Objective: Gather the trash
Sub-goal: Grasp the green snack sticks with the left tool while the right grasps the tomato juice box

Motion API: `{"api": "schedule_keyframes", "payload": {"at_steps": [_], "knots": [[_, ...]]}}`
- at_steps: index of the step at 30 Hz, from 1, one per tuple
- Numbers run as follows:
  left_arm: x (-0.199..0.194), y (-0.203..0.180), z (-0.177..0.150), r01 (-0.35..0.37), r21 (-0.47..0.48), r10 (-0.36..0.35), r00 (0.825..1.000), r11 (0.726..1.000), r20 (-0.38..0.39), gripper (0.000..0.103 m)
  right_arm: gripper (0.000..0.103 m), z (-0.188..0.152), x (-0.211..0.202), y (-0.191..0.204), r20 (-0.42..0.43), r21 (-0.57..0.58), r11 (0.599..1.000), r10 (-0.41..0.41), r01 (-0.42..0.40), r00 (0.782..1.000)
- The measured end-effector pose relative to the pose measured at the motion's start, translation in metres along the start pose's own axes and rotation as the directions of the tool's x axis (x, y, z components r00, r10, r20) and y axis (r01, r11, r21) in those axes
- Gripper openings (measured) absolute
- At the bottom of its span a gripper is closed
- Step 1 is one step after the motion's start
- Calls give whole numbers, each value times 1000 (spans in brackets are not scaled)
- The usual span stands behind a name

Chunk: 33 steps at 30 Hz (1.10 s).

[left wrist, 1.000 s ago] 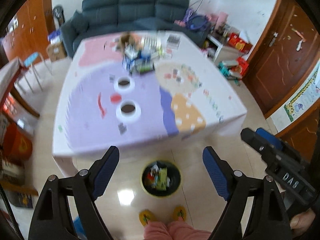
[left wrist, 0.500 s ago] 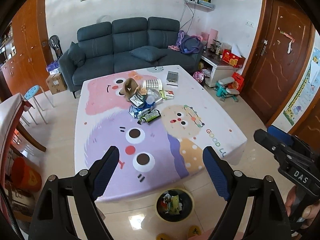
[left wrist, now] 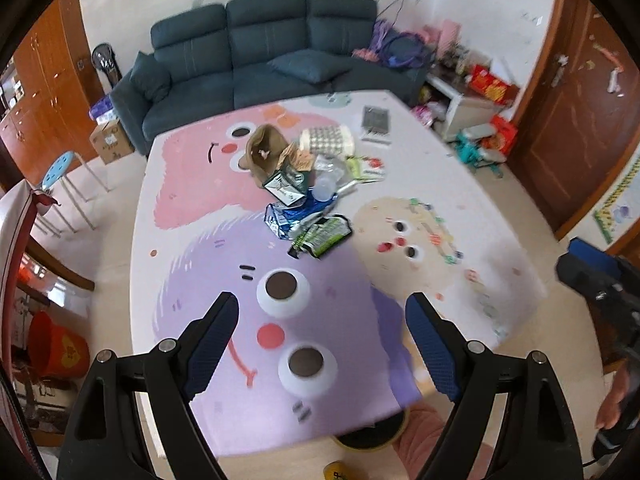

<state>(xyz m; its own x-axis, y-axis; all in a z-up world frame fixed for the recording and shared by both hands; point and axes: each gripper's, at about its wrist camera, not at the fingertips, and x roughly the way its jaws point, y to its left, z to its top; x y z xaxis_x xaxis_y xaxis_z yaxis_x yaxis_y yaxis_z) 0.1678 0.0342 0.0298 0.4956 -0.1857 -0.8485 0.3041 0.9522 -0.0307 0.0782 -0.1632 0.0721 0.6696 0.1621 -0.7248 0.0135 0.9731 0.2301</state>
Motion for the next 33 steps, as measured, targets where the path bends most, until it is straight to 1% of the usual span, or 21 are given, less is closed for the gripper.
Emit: {"api": "schedule_keyframes", "payload": {"at_steps": [2,3,7,8,10,12,14,15,17,18,19,20,21,24,26,27,28,31,33], "knots": [[27,0,14,-18,-4,18,999,1000,-34,84,62,16,28,-12,-37,-18,999,30,-31,999],[48,-1,24,-35,-11,34,997,999,-63,83,62,21,38,-17,-54,-28,999,36,-38,998],[111,-5,49,-53,-16,50,986,998,-159,70,62,43,92,-38,-145,-74,993,83,-94,986],[128,-7,54,-68,-12,65,981,998,-184,66,62,47,105,-43,-170,-84,991,89,-105,981],[157,-11,61,-89,-4,86,969,996,-230,64,62,55,129,-53,-215,-98,987,102,-126,971],[177,-14,64,-112,4,109,959,994,-262,62,62,64,153,-61,-257,-117,982,114,-148,960],[197,-19,66,-120,9,117,947,993,-298,57,62,70,170,-66,-286,-135,977,124,-168,950],[204,-20,66,-127,11,124,942,992,-311,54,62,72,177,-68,-298,-143,974,128,-177,946],[217,-20,66,-132,-4,123,931,991,-344,42,62,79,191,-73,-317,-154,967,146,-203,937],[224,-21,65,-134,-24,116,925,991,-363,38,62,82,198,-74,-327,-164,962,157,-219,932],[226,-21,64,-135,-41,111,922,990,-372,28,62,84,202,-75,-333,-174,957,164,-231,928],[228,-21,64,-131,-59,99,922,990,-375,23,62,87,207,-75,-341,-188,951,171,-245,924],[227,-23,65,-126,-80,88,924,989,-371,15,62,90,211,-74,-347,-198,947,175,-255,921],[218,-24,67,-104,-171,38,935,980,-352,12,62,100,228,-73,-368,-246,926,183,-285,911],[207,-22,69,-65,-278,-28,948,959,-318,12,62,107,238,-72,-379,-277,910,191,-308,905],[200,-21,70,-44,-339,-59,956,940,-287,12,62,111,244,-70,-382,-298,901,189,-315,904],[195,-19,71,-30,-379,-78,961,925,-265,11,62,114,249,-68,-383,-317,893,187,-319,905],[180,-12,71,16,-507,-132,972,862,-194,11,62,124,264,-61,-387,-382,860,182,-337,904],[172,-8,70,33,-568,-148,976,822,-157,11,62,130,275,-54,-392,-429,836,170,-343,904]]}}
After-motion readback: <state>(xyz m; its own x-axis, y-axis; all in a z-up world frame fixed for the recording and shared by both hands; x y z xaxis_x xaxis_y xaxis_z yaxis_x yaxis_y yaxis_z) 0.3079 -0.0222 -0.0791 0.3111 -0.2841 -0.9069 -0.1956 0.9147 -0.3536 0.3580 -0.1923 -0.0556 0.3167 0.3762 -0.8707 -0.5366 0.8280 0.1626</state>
